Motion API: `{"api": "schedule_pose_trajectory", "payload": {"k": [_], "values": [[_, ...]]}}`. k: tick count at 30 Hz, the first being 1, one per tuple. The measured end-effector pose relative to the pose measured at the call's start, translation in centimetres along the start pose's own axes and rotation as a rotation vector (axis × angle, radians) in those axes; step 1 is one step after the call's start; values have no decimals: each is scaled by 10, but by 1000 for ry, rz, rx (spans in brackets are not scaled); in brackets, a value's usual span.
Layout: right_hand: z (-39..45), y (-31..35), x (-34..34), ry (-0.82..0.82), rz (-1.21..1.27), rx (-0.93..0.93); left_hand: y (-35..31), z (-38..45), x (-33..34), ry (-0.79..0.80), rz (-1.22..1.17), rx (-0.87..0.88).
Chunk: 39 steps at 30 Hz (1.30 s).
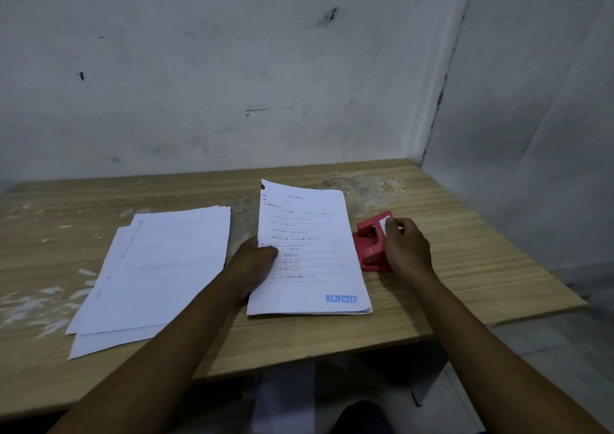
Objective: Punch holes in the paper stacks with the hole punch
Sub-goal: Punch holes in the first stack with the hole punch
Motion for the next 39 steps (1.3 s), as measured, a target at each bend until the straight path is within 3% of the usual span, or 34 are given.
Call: {"api": "schedule_pose_trajectory", "payload": {"k": [6,17,31,39], "values": [[-20,-23,-14,-194,-3,-69,-7,10,-1,15,13,-90],[-23,-24,-8,-169,-140,-2,-19,20,-1,-31,169,-126],[-21,-26,-8,-138,-181,-19,-17,25,19,7,37,-157],[-19,-29,-7,-122,-180,-23,-17,36,27,24,126,-39]]}}
Point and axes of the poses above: each hand's wrist, its own z-axis towards the middle knuckle, its own x-axis out of the palm, y = z × x, the point moved 5 cm from there along z, towards the middle knuckle, and after that the axes turned 4 degrees about -x, right-handed, at the moved point
